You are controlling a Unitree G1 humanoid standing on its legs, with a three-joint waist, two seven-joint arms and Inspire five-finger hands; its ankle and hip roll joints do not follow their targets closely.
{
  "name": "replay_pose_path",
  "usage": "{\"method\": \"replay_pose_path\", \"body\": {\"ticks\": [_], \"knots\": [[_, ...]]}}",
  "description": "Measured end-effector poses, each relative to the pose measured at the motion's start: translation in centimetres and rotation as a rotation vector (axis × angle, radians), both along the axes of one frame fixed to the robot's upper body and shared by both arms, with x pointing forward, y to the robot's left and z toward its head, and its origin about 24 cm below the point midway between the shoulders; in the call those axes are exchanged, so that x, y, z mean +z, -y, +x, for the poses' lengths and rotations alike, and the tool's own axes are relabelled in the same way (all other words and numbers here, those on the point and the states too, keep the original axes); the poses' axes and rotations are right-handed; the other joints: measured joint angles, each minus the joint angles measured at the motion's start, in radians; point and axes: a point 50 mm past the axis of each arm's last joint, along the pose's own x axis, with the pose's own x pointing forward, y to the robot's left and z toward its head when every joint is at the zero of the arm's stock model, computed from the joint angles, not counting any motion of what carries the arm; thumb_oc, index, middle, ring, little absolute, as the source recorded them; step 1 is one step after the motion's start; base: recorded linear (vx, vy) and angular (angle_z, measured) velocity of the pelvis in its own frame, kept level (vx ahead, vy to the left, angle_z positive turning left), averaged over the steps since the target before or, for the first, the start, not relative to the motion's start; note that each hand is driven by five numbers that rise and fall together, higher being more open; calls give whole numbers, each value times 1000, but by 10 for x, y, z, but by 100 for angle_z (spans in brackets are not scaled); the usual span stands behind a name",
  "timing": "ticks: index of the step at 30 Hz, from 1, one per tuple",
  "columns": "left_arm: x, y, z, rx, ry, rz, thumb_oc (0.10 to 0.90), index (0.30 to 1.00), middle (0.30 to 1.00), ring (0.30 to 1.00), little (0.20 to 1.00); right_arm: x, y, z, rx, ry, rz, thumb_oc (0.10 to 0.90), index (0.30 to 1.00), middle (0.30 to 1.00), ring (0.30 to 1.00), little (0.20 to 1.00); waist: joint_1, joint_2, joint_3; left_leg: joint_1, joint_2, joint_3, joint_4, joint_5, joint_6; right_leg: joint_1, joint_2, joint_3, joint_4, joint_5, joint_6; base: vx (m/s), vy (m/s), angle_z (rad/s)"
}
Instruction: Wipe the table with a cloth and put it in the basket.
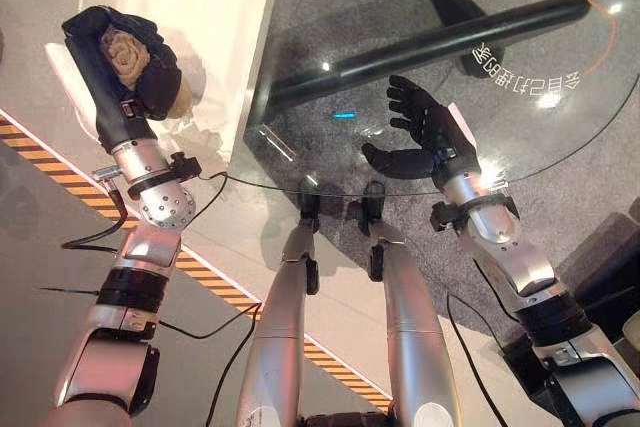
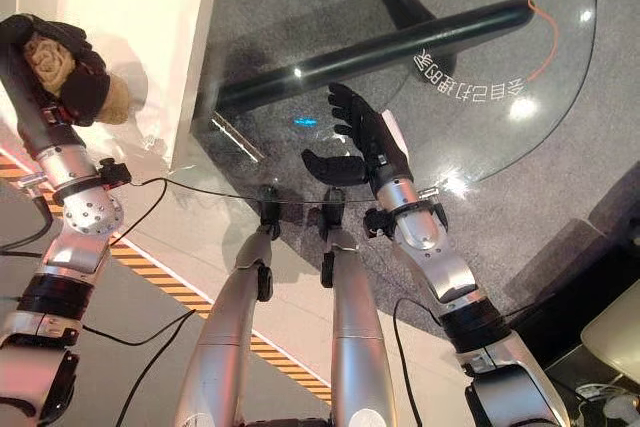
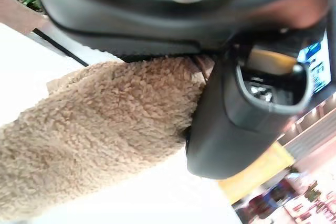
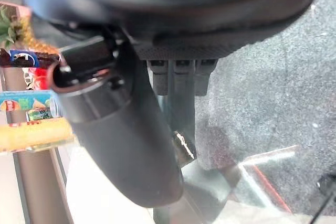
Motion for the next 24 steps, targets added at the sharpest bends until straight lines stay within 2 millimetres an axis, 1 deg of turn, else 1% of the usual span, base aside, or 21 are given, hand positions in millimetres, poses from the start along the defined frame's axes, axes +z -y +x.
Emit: {"method": "replay_pose_path", "body": {"ticks": [2,4,8,11,13,16,20,24], "knots": [[0,2,4,-1,-15,13,100,300,300,300,200,2,0,1,3,5,-15,800,900,900,900,900,-2,0,0,-2,1,0,0,0,0,-2,1,0,0,0,0,-3,46,-1],[4,4,7,3,-26,65,100,300,300,300,200,4,-1,1,7,6,-12,800,900,900,900,900,-2,0,0,-2,2,0,0,0,0,-2,2,0,0,0,0,-2,41,-1],[19,6,12,7,-37,172,100,300,300,300,200,11,-3,4,18,20,2,800,900,900,900,900,-6,0,0,-20,3,1,4,0,0,-20,3,0,0,3,-1,-4,38,-1],[32,10,20,51,-59,258,100,300,300,300,200,19,-4,9,20,36,1,800,900,900,900,900,-13,1,-1,-46,3,1,14,0,0,-41,3,0,0,8,0,0,37,-1],[39,11,23,71,-77,271,100,300,300,300,200,24,-6,11,28,45,0,800,900,900,900,900,-25,1,-1,-54,2,2,14,0,0,-48,2,1,0,9,2,0,0,0],[46,10,28,78,-100,277,100,300,300,300,200,27,-7,11,33,55,3,800,900,900,900,900,-32,1,-1,-66,3,5,16,0,0,-61,3,3,0,11,2,3,10,-2],[48,12,33,90,-129,297,100,300,300,300,200,29,-10,12,40,61,-5,800,900,900,900,900,-37,1,-1,-69,5,5,16,0,0,-64,5,3,0,12,2,0,0,0],[48,10,34,104,-143,292,100,300,300,300,200,30,-11,12,45,63,-12,800,900,900,900,900,-44,1,-1,-73,5,5,15,0,0,-69,5,3,0,12,2,0,0,0]]}}
